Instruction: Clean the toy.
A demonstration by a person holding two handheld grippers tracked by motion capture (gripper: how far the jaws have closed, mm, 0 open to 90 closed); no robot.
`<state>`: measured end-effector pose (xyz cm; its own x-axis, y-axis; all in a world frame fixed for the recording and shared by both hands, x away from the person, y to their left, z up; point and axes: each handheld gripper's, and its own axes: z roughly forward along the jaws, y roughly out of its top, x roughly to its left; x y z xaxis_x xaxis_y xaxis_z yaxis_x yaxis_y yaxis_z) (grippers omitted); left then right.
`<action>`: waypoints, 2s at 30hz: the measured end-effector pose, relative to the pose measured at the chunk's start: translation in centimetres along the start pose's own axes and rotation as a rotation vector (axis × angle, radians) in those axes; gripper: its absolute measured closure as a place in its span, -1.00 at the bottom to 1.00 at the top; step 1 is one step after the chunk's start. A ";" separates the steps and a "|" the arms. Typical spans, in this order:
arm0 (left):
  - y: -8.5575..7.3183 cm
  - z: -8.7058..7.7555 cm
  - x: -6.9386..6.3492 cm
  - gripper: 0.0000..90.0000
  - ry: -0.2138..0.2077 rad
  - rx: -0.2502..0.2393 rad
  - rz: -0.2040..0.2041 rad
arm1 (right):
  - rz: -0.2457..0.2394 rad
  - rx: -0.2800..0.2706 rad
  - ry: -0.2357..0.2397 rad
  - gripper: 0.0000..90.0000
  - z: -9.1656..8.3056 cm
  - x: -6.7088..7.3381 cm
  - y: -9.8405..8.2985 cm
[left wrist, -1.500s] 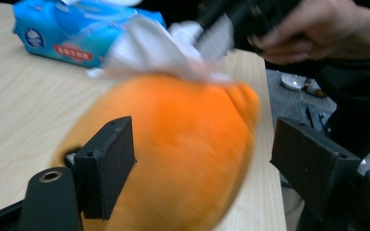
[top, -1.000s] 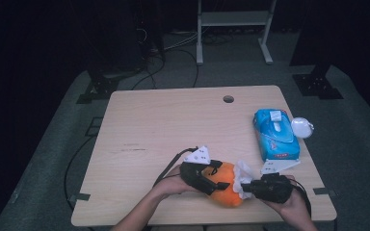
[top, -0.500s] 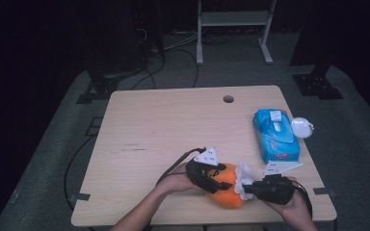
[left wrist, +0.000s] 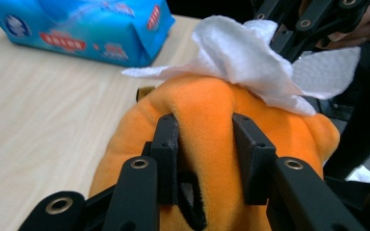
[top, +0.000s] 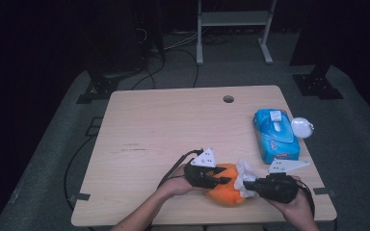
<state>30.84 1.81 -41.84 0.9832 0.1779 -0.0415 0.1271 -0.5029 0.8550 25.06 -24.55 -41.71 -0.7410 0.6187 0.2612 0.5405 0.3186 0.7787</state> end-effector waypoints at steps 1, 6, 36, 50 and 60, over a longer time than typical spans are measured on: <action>0.2 -0.1 -0.1 0.47 0.012 -0.002 0.013 | 0.003 -0.010 -0.003 0.82 -0.1 -0.1 0.1; 0.6 -0.8 0.4 0.48 0.058 -0.005 0.028 | 0.013 -0.037 -0.013 0.86 -0.2 -0.2 0.5; -2.6 -4.9 5.2 0.24 0.324 -0.046 -0.101 | 0.004 0.149 -0.289 0.78 -3.2 -5.9 -3.4; -1.6 -6.7 4.9 -0.10 0.269 -0.107 -0.128 | 0.060 0.022 -0.193 0.26 -5.1 -6.7 -3.0; -2.3 -9.1 5.0 -0.41 0.315 -0.137 -0.185 | 0.072 -0.040 -0.157 0.11 -4.1 -7.6 -1.9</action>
<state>34.29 11.52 -39.33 0.8540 0.5169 -0.0586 0.2587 -0.3242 0.9099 28.05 -32.80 -42.86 -0.6274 0.7448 0.2273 0.5716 0.2422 0.7840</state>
